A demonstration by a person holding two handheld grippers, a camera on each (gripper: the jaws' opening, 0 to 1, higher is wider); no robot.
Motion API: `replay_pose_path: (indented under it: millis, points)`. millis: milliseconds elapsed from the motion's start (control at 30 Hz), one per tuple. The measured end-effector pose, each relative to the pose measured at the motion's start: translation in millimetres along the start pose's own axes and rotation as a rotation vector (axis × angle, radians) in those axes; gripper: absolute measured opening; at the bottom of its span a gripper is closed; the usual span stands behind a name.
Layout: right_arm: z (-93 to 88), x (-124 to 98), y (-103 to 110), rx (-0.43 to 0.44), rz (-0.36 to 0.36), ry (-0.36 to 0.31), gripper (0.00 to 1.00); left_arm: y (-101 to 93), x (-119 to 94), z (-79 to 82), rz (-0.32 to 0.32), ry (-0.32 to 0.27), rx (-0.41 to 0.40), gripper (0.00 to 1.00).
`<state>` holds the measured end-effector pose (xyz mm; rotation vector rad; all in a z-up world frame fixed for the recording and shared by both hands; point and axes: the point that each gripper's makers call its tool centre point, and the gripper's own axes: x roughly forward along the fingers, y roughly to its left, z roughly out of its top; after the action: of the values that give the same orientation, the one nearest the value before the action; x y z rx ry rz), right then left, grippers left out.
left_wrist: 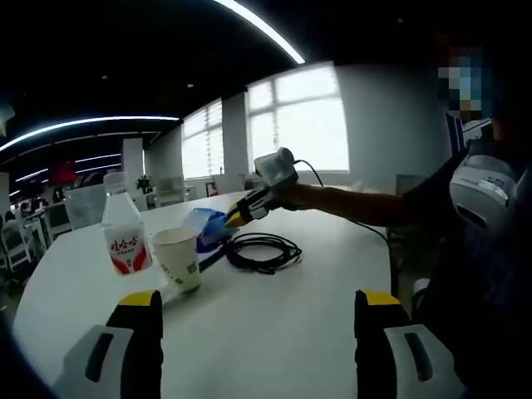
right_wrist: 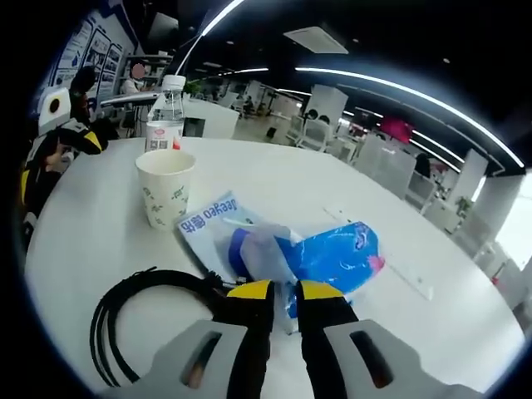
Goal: Arrange the tabletop items into an orderly group along one side of the table until the central work area is clear of visible clutter.
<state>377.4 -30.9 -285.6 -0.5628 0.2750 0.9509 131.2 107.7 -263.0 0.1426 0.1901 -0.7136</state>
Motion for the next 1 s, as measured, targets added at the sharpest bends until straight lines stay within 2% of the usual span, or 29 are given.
replay_pose_path:
  millis: [333,667,800,1000]
  points:
    - [2.2,-4,-6,-0.028,-0.031,-0.019,0.0,3.0,-3,-4.3,0.011,0.002,-0.008,0.96]
    - [12.1,-17,-7,-0.073,-0.079,-0.064,0.0,2.7,-2,-4.3,0.007,-0.001,-0.007,0.96]
    - [20.2,-22,-10,-0.091,-0.105,-0.104,0.0,0.9,-1,-5.4,0.004,0.0,-0.01,0.96]
    - [21.4,-23,-10,-0.125,-0.116,-0.106,0.0,-1.5,-1,-5.5,0.002,0.002,-0.009,0.96]
